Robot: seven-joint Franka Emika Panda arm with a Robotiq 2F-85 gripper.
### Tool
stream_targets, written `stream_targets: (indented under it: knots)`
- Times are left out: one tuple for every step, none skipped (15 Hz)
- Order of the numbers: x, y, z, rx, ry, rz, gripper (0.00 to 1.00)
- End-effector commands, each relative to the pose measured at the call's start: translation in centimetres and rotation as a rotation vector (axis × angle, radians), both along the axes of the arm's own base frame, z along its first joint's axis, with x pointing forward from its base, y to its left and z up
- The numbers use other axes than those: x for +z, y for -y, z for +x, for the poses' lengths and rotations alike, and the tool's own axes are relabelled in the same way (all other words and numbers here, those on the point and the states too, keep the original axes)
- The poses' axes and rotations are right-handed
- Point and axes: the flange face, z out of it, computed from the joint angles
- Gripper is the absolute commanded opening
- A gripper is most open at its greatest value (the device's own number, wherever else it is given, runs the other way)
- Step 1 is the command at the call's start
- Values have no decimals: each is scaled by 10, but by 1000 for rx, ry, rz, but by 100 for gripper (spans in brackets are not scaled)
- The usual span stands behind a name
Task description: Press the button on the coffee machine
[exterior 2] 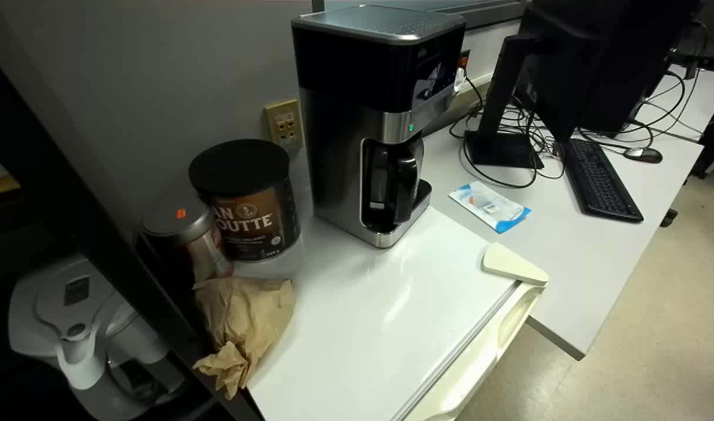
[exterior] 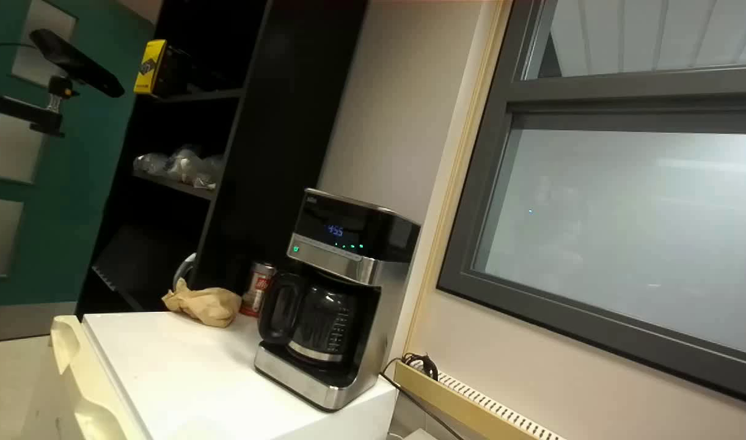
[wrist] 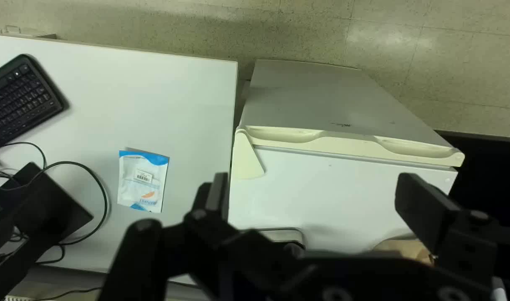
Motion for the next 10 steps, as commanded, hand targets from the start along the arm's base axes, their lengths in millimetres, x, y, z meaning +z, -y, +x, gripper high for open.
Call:
stream_targets:
  knots:
    - [1, 0, 0, 0, 0, 0, 100]
    - [1, 0, 0, 0, 0, 0, 100]
    - [1, 0, 0, 0, 0, 0, 100]
    - [1, 0, 0, 0, 0, 0, 100]
    - [1, 0, 0, 0, 0, 0, 100]
    - [1, 0, 0, 0, 0, 0, 100]
    - [1, 0, 0, 0, 0, 0, 100]
    - [1, 0, 0, 0, 0, 0, 100]
    - [0, 1, 2, 1, 3, -3, 100]
    - [-5, 4, 5, 23, 2, -26, 100]
